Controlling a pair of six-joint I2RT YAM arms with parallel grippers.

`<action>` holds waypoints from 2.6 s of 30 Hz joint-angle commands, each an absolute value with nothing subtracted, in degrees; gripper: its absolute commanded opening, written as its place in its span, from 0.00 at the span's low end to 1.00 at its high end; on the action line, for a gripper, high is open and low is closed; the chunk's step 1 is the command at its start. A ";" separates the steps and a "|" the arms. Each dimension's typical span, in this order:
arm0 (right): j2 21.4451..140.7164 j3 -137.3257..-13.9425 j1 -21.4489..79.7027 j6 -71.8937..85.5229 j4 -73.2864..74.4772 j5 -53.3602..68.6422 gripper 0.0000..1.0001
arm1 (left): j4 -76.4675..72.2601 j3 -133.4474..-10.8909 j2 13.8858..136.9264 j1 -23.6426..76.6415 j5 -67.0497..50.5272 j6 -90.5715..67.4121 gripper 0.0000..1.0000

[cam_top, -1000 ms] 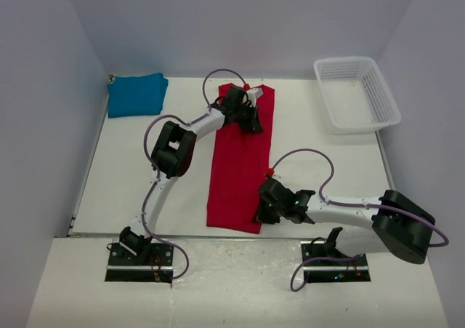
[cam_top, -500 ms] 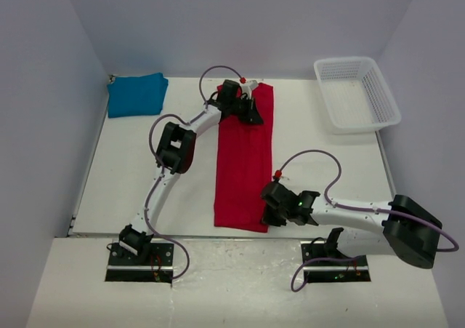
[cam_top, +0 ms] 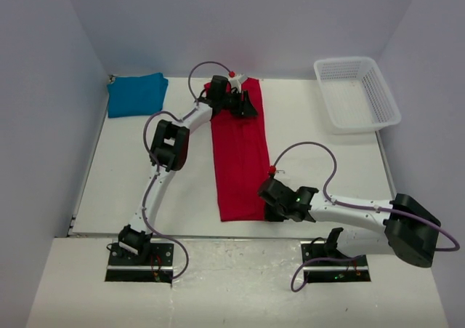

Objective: Fold and stack the t-shirts
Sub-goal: Rotate the tshirt 110 degrees, then grab the bottom of the folded rectangular tshirt with both arms

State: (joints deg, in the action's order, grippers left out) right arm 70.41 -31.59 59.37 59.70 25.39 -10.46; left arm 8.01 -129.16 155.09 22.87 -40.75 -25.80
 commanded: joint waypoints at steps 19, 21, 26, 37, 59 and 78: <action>59.51 -38.41 59.77 57.21 41.05 -20.65 0.08 | 7.37 -108.32 121.58 23.99 -36.14 -26.90 1.00; 59.24 -37.45 57.93 57.57 41.04 -19.95 0.20 | 11.48 -104.43 114.28 24.52 -29.21 -25.06 1.00; 57.66 -34.28 49.24 53.62 35.87 -12.86 0.24 | 23.28 -87.58 96.53 28.21 -3.39 -26.00 0.96; 59.15 -28.66 47.90 54.58 23.03 -2.55 0.27 | 21.00 -45.98 72.44 38.58 -0.44 -37.35 0.81; 61.17 -27.07 47.90 58.01 24.34 -8.78 0.35 | 19.51 -38.41 67.23 43.33 -2.02 -40.25 0.82; 64.34 -28.21 47.90 57.57 23.20 -9.32 0.00 | 20.38 -37.97 68.90 49.65 0.43 -43.67 0.82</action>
